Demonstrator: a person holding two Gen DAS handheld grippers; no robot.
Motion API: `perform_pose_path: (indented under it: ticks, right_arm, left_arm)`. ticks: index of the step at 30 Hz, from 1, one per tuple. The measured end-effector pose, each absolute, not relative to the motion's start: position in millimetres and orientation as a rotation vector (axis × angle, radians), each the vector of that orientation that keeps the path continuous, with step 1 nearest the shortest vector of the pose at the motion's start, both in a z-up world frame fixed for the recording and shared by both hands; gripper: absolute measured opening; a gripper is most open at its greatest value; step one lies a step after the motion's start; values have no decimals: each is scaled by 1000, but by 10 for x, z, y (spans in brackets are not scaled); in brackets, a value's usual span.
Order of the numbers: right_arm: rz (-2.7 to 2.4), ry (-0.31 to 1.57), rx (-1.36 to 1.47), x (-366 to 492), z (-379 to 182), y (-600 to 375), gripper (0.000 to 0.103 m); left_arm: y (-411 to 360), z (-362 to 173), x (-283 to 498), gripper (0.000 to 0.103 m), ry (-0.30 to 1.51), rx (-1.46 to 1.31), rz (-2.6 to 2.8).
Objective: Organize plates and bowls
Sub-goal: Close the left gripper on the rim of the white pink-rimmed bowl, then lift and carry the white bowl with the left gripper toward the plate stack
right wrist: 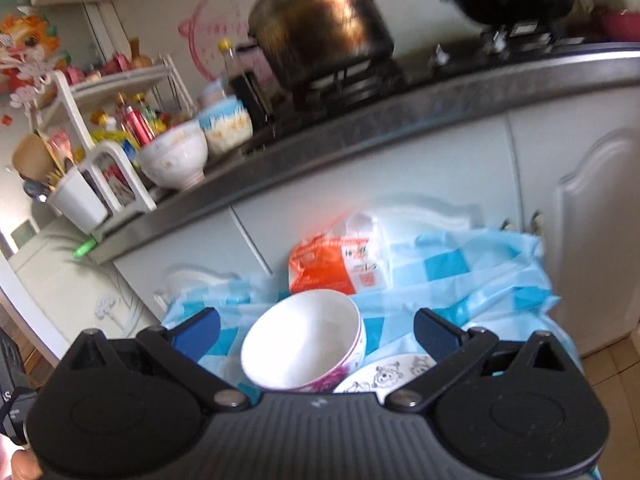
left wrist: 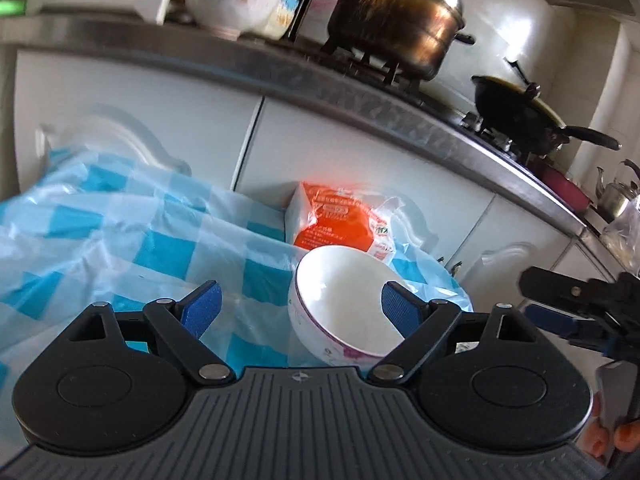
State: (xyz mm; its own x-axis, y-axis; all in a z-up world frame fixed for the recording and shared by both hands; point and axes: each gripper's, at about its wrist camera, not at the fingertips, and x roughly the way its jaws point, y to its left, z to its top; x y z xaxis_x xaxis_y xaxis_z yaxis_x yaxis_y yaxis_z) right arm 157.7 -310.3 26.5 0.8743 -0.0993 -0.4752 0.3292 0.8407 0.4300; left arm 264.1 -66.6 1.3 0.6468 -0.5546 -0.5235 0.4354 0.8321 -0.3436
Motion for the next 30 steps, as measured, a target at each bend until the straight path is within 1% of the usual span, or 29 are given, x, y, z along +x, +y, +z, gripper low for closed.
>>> perform_pose_path:
  ticks: [3, 5, 6, 8, 10, 12, 14, 15, 16, 17, 19, 21, 27, 29, 30]
  right_arm:
    - [-199, 484, 585, 1798, 165, -3226, 102]
    - [-167, 500, 625, 1934, 120, -3304, 98]
    - [-155, 512, 642, 1995, 97, -3341, 96]
    - [-135, 539, 684, 2104, 41, -3400, 88]
    - [-125, 569, 716, 2211, -8, -3443, 85]
    - [-143, 601, 722, 2291, -63, -3453, 83]
    - [-158, 615, 739, 2334, -118, -3481, 80]
    - [-159, 622, 755, 2349, -148, -3502, 79]
    - [-157, 631, 772, 2363, -181, -3517, 76]
    - [-157, 640, 786, 2375, -213, -3527, 75]
    - [-157, 655, 800, 2397, -264, -3547, 74]
    - [-151, 668, 805, 2427, -301, -3557, 74]
    - [-150, 704, 797, 2496, -364, -3539, 75]
    - [-150, 705, 798, 2497, -362, -3540, 75]
    - [-151, 704, 798, 2494, -358, -3538, 75]
  left_arm:
    - [-760, -87, 2783, 103, 682, -184, -570]
    - [-823, -157, 2856, 102, 702, -181, -578]
    - [-855, -191, 2891, 99, 710, -176, -581]
    - [-905, -251, 2938, 89, 725, -162, -579]
    - [-926, -307, 2975, 75, 737, -161, -581]
    - [-951, -356, 3004, 67, 748, -156, -585]
    - [-974, -394, 3022, 62, 756, -148, -588]
    - [-986, -412, 3031, 56, 762, -144, -589]
    - [-1004, -429, 3044, 53, 770, -142, -594]
    - [-1013, -442, 3052, 53, 774, -145, -602]
    - [-1032, -440, 3042, 46, 770, -144, -615]
    - [-1057, -436, 3028, 42, 764, -136, -624]
    - [-1078, -456, 3033, 42, 754, -132, -620]
    - [-1076, -458, 3018, 40, 750, -132, -617]
    - [-1075, -457, 3015, 37, 751, -134, -613]
